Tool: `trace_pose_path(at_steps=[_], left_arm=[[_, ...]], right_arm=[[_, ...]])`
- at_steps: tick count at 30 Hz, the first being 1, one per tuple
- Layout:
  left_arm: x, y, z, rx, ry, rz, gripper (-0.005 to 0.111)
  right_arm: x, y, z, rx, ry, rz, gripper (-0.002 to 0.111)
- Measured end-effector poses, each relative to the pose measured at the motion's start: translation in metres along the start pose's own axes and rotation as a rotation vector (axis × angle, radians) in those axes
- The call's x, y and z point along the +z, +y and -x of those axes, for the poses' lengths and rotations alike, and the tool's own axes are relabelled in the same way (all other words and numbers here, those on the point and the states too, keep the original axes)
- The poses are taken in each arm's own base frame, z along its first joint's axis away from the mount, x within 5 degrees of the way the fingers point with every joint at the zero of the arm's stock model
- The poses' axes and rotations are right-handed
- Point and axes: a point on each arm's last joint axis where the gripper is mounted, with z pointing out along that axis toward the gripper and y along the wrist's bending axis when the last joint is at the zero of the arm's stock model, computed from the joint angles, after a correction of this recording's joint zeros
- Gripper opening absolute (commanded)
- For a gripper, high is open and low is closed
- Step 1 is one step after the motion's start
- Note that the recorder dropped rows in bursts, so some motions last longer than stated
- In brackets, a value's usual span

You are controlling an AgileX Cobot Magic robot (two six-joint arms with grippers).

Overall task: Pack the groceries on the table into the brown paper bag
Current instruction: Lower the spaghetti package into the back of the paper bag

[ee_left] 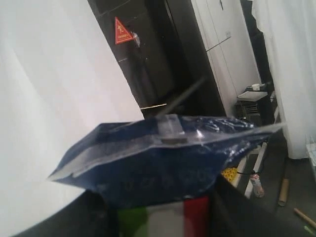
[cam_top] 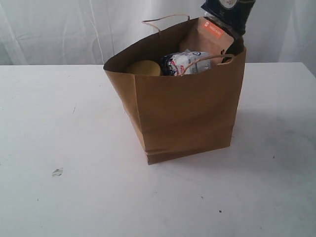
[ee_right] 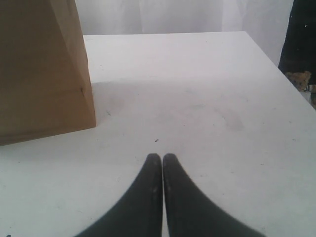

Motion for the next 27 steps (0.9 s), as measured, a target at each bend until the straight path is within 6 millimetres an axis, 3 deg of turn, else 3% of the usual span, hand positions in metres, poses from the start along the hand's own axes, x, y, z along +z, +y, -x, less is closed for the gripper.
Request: trace_pose_path(at_steps=[11,18,27], left_arm=[[0.017,0.002,-0.01,0.01,-0.029,0.03,0.0],[0.019,-0.009,-0.019,0.012,0.047,-0.078,0.0],[-0.008,0.018,0.001,0.038,0.071,-0.064,0.0]], right_arm=[[0.0,0.0,0.0,0.0,0.0,0.0,0.001],[0.0,0.0,0.0,0.0,0.0,0.0,0.001],[0.0,0.0,0.0,0.0,0.0,0.0,0.001]])
